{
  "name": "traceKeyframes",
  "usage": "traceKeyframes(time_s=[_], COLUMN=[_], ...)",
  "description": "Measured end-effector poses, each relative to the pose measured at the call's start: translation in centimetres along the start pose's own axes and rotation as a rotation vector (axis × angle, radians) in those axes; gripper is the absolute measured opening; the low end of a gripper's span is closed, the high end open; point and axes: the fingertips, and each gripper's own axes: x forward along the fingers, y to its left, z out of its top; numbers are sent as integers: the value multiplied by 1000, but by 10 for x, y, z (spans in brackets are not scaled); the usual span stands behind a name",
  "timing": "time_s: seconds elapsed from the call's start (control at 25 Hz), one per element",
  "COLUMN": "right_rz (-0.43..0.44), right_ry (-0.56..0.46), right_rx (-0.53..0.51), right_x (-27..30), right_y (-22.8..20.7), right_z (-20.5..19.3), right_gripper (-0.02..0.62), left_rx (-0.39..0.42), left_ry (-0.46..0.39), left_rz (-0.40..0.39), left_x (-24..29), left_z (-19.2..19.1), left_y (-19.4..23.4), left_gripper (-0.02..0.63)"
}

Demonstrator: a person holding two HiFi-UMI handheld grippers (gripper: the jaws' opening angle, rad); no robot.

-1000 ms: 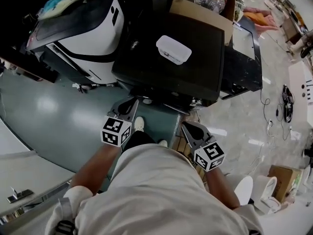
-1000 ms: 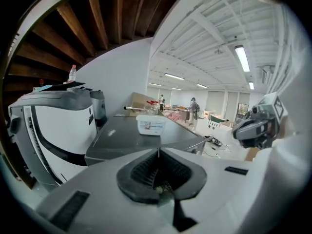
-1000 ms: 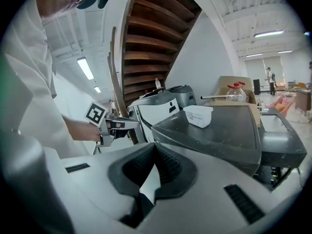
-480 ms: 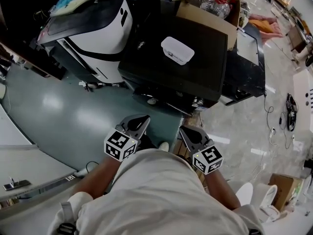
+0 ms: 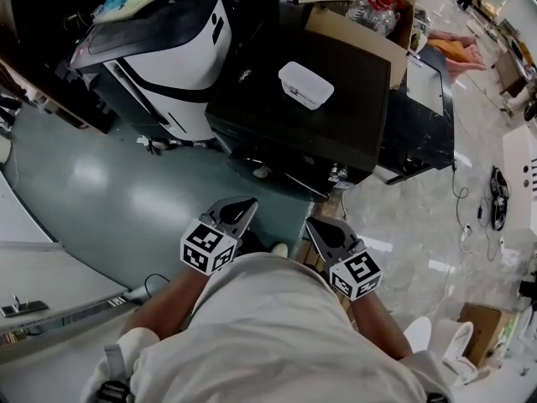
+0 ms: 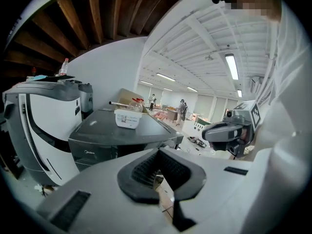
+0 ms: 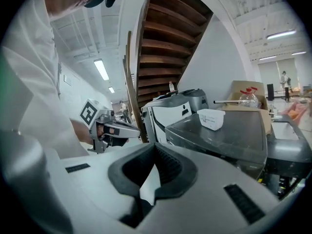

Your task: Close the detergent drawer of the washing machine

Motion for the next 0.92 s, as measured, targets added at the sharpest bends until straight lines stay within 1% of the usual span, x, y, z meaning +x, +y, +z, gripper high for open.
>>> traceKeyframes(time_s=[0.24, 0.52, 0.6, 0.8, 0.92], right_rz=[-1, -10, -19, -24, -26], right_ry=[-4, -19, -25, -17, -19], right_rx=[-1, -2, 1, 11, 4], right_x=[-5, -6, -6, -3, 2], right_y=[3, 5, 2, -5, -14], right_z=[-5, -4, -3, -8, -6], right_gripper=[5, 5, 5, 5, 5], left_rx=[-2, -48, -70, -164, -187], left_ry=[11, 22, 21, 15, 11], left_rz=[7, 2, -5, -2, 2], left_x=[-3, -4, -3, 3, 9], left_z=[-7, -13, -13, -15, -13], left_y=[-1, 3, 6, 22, 34], left_gripper=[-3, -3, -3, -3, -3])
